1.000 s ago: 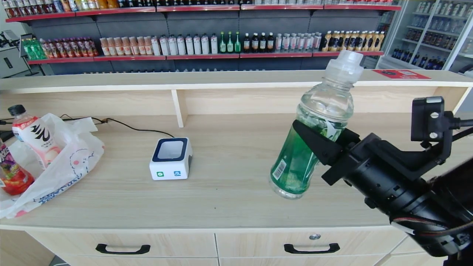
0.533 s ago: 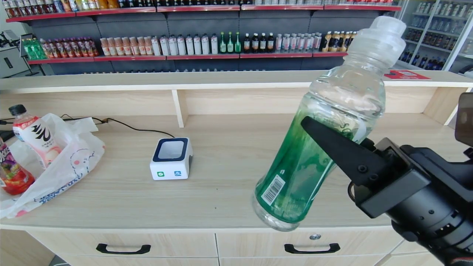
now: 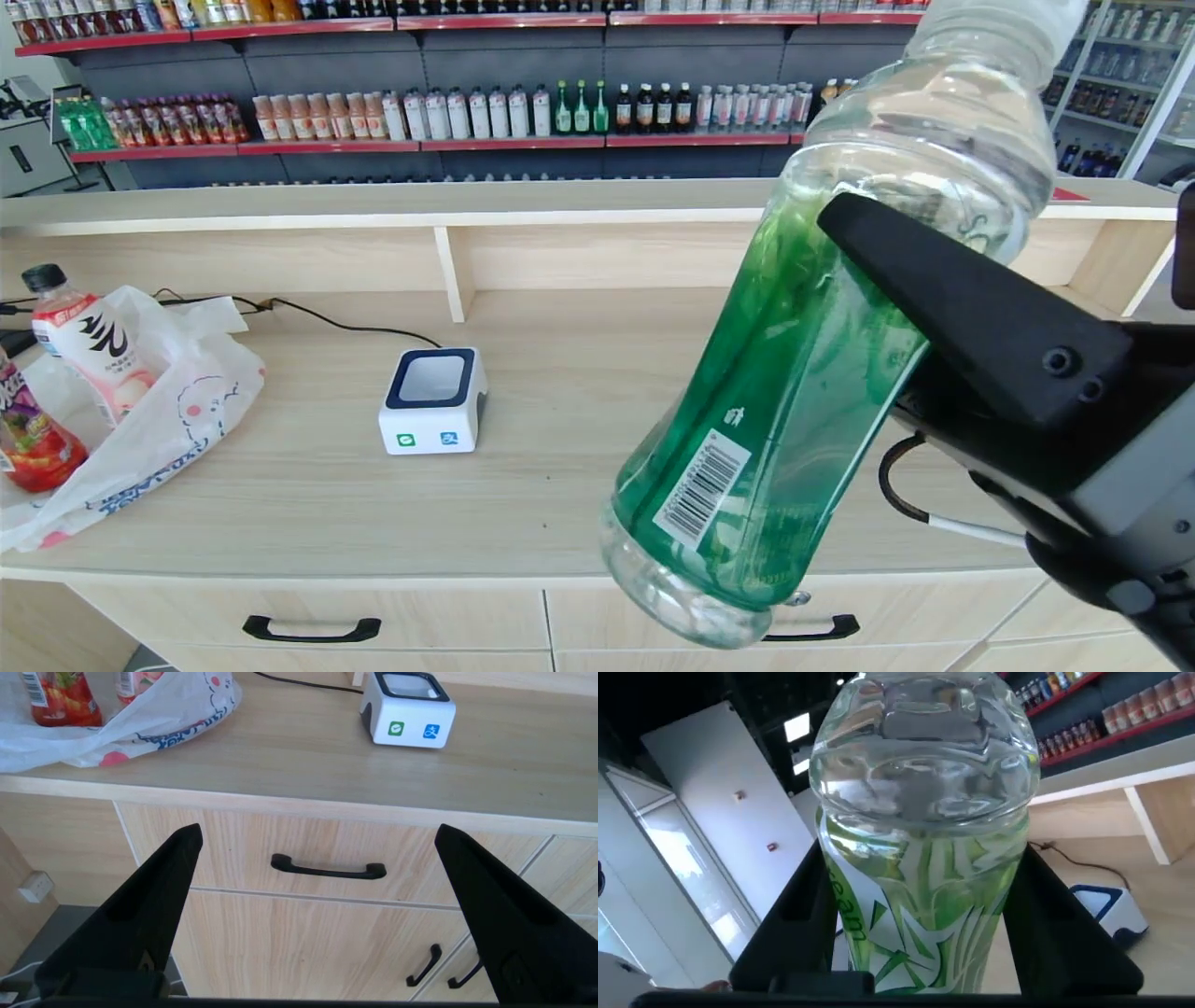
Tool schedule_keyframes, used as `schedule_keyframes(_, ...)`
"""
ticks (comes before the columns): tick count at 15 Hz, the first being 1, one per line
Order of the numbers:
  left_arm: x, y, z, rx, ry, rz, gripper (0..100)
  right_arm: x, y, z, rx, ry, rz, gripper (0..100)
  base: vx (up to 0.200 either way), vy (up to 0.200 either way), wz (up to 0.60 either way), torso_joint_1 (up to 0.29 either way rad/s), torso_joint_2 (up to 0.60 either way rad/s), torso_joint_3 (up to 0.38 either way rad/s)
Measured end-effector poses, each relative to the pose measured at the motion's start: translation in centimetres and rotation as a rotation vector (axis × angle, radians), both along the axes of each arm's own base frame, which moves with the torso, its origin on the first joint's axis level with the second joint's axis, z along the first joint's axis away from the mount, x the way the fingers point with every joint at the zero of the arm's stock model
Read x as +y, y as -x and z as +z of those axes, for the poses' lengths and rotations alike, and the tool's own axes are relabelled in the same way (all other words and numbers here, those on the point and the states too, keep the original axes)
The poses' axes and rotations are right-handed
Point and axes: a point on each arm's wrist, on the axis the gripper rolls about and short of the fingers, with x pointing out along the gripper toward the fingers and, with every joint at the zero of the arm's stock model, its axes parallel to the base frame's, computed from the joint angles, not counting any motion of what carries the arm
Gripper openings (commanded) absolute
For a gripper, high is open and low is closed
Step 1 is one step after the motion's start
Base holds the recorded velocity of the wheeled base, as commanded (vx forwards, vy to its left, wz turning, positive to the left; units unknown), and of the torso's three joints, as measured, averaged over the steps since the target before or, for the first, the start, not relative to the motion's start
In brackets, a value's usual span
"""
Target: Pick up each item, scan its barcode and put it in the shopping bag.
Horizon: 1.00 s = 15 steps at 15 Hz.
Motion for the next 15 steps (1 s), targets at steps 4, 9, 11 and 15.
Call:
schedule_keyframes(4, 0.0, 0.0, 0.0, 0.0, -0.007, -0.001, 100, 1.1, 1.5, 0.2, 0.03, -0.026, 0.112, 0, 0.0, 0.0, 0.0, 0.0, 0.0, 0.0)
schedule_keyframes(9, 0.0, 0.0, 0.0, 0.0, -0.026, -0.001, 100, 1.4, 1.6, 0.7, 0.085, -0.077, 0.17, 0, 0.0, 0.0, 0.0, 0.0, 0.0, 0.0)
schedule_keyframes(11, 0.0, 0.0, 0.0, 0.0, -0.027, -0.001, 100, 1.4, 1.6, 0.7, 0.105, -0.089, 0.186, 0, 0.0, 0.0, 0.0, 0.0, 0.0, 0.0)
schedule_keyframes(15, 0.0, 0.0, 0.0, 0.0, -0.038, -0.001, 100, 1.4, 1.5, 0.9, 0.128, -0.112, 0.208, 0, 0.0, 0.0, 0.0, 0.0, 0.0, 0.0)
